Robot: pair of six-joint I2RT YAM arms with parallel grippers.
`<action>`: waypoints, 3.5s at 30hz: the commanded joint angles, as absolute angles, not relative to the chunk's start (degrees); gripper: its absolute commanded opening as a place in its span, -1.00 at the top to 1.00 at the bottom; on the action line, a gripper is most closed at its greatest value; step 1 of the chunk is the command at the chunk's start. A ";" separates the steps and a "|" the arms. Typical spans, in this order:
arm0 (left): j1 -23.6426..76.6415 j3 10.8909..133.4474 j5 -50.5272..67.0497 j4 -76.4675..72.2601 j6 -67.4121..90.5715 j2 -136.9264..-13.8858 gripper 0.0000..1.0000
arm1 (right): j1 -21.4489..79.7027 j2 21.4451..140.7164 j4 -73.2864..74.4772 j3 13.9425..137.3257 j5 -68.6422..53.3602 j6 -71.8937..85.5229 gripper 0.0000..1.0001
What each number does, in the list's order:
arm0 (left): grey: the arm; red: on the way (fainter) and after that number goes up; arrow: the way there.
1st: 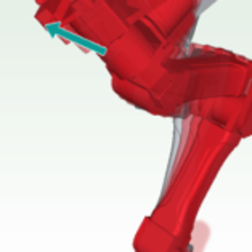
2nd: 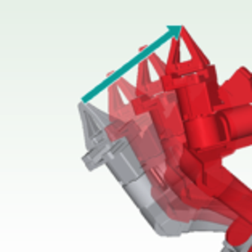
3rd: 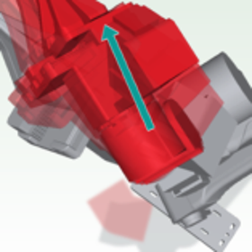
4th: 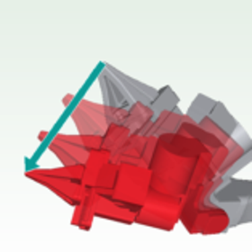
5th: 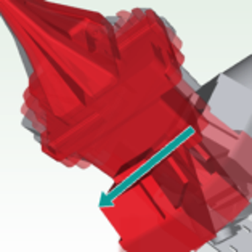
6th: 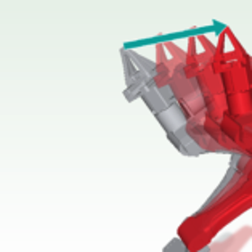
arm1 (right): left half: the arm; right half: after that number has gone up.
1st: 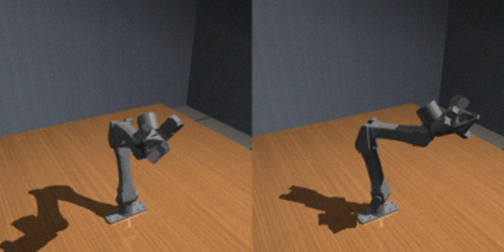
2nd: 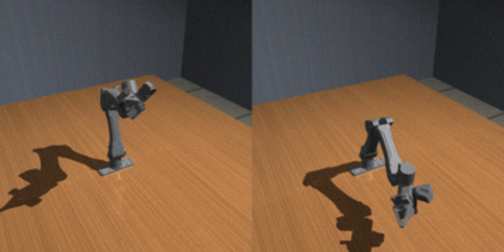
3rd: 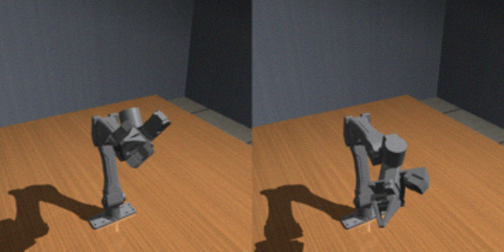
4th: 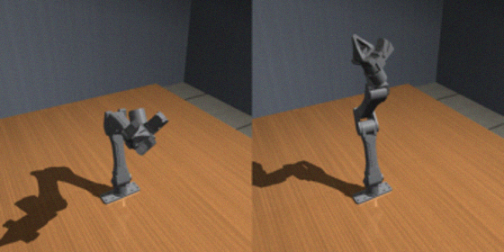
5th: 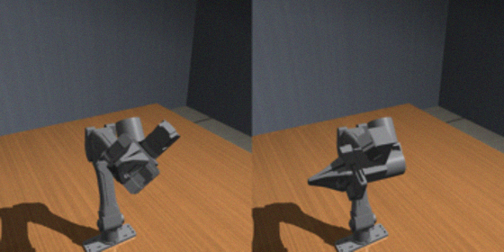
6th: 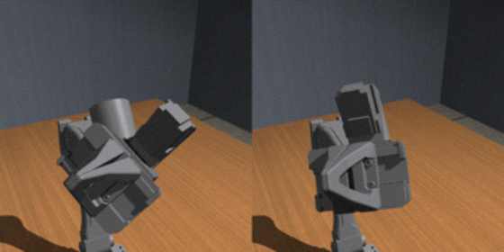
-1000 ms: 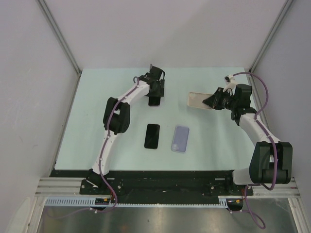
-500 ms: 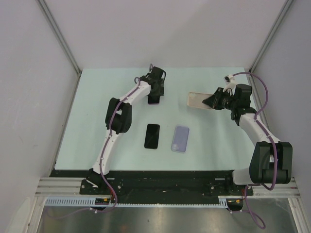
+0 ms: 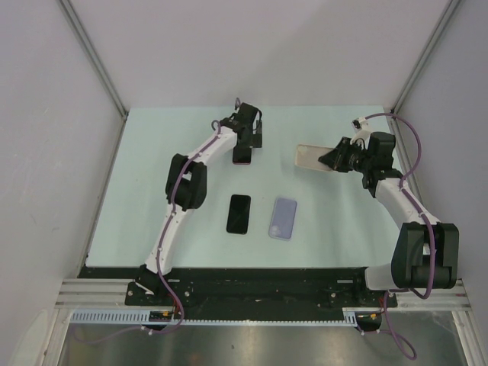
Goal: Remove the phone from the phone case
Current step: Move the phone to the center of the board, then place the phone case at the center of the board.
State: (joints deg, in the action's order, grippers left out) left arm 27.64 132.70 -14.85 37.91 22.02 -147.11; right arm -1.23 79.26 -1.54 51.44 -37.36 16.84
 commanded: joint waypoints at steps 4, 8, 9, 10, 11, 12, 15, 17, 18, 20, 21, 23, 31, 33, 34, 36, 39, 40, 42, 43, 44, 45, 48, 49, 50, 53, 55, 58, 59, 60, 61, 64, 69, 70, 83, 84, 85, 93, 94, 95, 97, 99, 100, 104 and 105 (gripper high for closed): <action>27.95 124.56 -13.62 37.09 18.73 -130.54 -1.00 | -1.58 78.66 -0.79 51.86 -35.42 13.63 1.00; 27.77 116.04 -13.36 36.74 9.79 -122.89 -1.00 | -0.97 81.55 1.74 53.78 -34.63 9.68 1.00; 27.77 115.15 -12.40 36.65 7.84 -121.31 -1.00 | -0.36 82.26 2.71 54.66 -34.63 8.36 1.00; 27.77 114.35 -11.52 36.65 6.69 -120.42 -1.00 | -0.18 84.01 3.59 55.54 -35.06 6.17 1.00; 27.60 112.87 -9.51 36.48 3.29 -119.71 -1.00 | -0.18 84.72 5.60 56.33 -36.03 4.50 1.00; 27.34 112.24 -6.80 36.47 0.90 -118.49 -1.00 | 1.65 85.42 7.02 58.43 -38.30 2.57 1.00; 27.07 109.52 5.85 35.95 -6.92 -116.55 -1.00 | 3.77 88.32 14.66 62.65 -44.97 -5.78 1.00; 26.55 106.72 18.45 35.86 -12.18 -114.00 -1.00 | 5.18 89.73 20.53 64.59 -47.27 -11.13 1.00; 26.37 105.48 23.68 35.86 -14.30 -113.12 -1.00 | 5.71 89.91 22.31 65.21 -48.59 -13.16 1.00; 26.54 103.37 32.55 35.42 -17.13 -111.18 -1.00 | 8.07 89.91 27.30 66.53 -49.56 -18.94 1.00; 26.54 102.92 35.13 35.51 -18.01 -110.92 -1.00 | 8.78 89.65 28.73 66.79 -49.83 -20.55 1.00; 26.46 101.44 42.84 35.51 -21.94 -109.69 -1.00 | 10.10 89.38 30.58 67.06 -52.02 -22.58 1.00; 28.90 97.12 58.88 35.51 -29.08 -107.05 -1.00 | 11.60 90.61 34.01 67.68 -57.56 -25.84 1.00; 29.88 95.54 60.63 35.42 -29.97 -106.35 -1.00 | 11.86 90.62 34.71 68.03 -59.23 -26.63 0.99; 30.75 95.10 60.99 35.51 -30.32 -106.17 -1.00 | 11.95 90.44 35.24 68.03 -59.41 -26.98 0.99; 31.64 94.13 61.43 35.51 -30.67 -106.00 -0.97 | 12.39 90.35 35.94 68.03 -60.03 -27.68 0.99; 32.87 92.90 61.96 35.95 -31.02 -106.17 -0.88 | 12.65 90.53 37.88 68.03 -61.26 -29.61 0.99; 33.57 92.12 61.96 36.03 -31.20 -106.17 -0.79 | 12.74 90.53 39.01 68.11 -61.69 -30.58 0.99; 34.27 91.32 61.44 36.73 -31.81 -106.08 -0.76 | 12.83 90.44 39.72 68.12 -62.05 -31.37 0.99; 34.97 90.71 59.96 37.00 -32.34 -106.00 -0.74 | 13.09 90.44 40.51 68.12 -62.14 -31.64 0.99; 35.33 90.44 59.51 37.26 -32.78 -106.00 -0.73 | 13.18 90.35 41.04 68.12 -61.96 -32.68 0.98; 35.59 90.09 59.15 37.44 -33.04 -106.00 -0.72 | 13.27 90.26 41.39 68.12 -61.96 -33.13 0.98; 36.39 89.74 58.01 37.79 -33.49 -106.52 -0.65 | 13.80 90.44 42.45 68.12 -61.44 -33.84 0.99; 36.73 89.74 57.92 37.71 -33.49 -106.61 -0.59 | 13.97 90.61 42.45 68.12 -60.91 -33.92 0.98; 36.83 89.74 58.18 37.79 -33.40 -106.87 -0.56 | 14.41 90.88 42.63 68.20 -60.56 -34.10 0.98; 37.53 90.00 57.75 37.79 -33.57 -107.31 -0.48 | 15.03 91.67 43.94 68.55 -59.59 -34.89 0.98; 37.79 90.17 57.75 37.88 -33.66 -107.31 -0.41 | 15.12 92.20 44.56 68.64 -59.42 -35.07 0.99; 38.14 90.35 57.57 37.88 -33.66 -107.67 -0.27 | 15.21 92.20 44.56 68.82 -59.33 -34.81 0.98; 38.23 90.35 57.74 37.97 -33.58 -107.58 -0.23 | 15.29 92.11 44.47 68.82 -59.33 -34.80 0.98; 38.32 90.26 57.57 37.88 -33.57 -107.67 -0.08 | 15.29 92.11 44.39 68.82 -59.24 -34.72 0.98; 38.41 90.26 57.39 37.88 -33.57 -107.75 0.00 | 15.21 92.02 44.30 68.82 -59.33 -34.54 0.98; 38.58 90.00 57.04 38.14 -33.75 -107.75 0.20 | 15.21 91.76 44.12 68.82 -59.24 -34.37 0.98; 38.85 90.00 56.34 38.85 -34.36 -108.11 0.52 | 15.21 91.49 43.95 68.82 -59.24 -34.28 0.98; 38.85 90.17 56.16 38.93 -34.37 -108.37 0.56 | 15.29 91.41 43.86 68.82 -59.15 -34.28 0.97; 39.11 92.81 52.05 39.73 -30.87 -110.74 0.99 | 12.32 88.69 39.39 68.82 -57.04 -29.80 -0.08; 39.02 93.94 51.07 39.81 -29.98 -111.26 1.00 | 11.43 87.72 38.68 68.82 -56.26 -28.14 -0.14; 38.85 94.56 50.46 39.73 -29.19 -111.70 1.00 | 10.64 87.28 37.80 68.73 -55.90 -26.82 -0.27; 36.13 108.42 44.14 38.85 -16.36 -120.39 1.00 | 0.71 84.38 30.06 68.82 -51.52 -17.15 -0.58; 35.78 110.11 43.43 38.15 -14.78 -121.45 1.00 | 0.44 84.20 29.54 68.82 -51.16 -15.92 -0.60; 34.99 111.87 42.37 37.88 -11.29 -122.68 1.00 | 0.44 84.03 28.66 68.73 -50.54 -15.30 -0.61; 34.11 118.01 39.48 37.36 -7.67 -127.24 1.00 | -1.40 83.94 27.60 68.55 -48.96 -14.07 -0.61; 32.61 124.76 37.28 37.00 -1.17 -130.85 0.99 | -1.41 84.29 26.98 68.47 -47.38 -13.89 -0.63; 32.09 126.81 34.92 36.31 1.29 -134.18 0.99 | -1.32 84.55 26.55 68.47 -46.85 -13.71 -0.63; 31.20 128.06 28.05 31.91 8.76 -137.01 0.99 | -0.79 86.57 25.05 68.47 -43.43 -12.13 -0.63; 30.94 128.49 27.95 31.30 10.35 -137.72 0.99 | -0.62 87.09 24.61 68.47 -42.72 -11.87 -0.63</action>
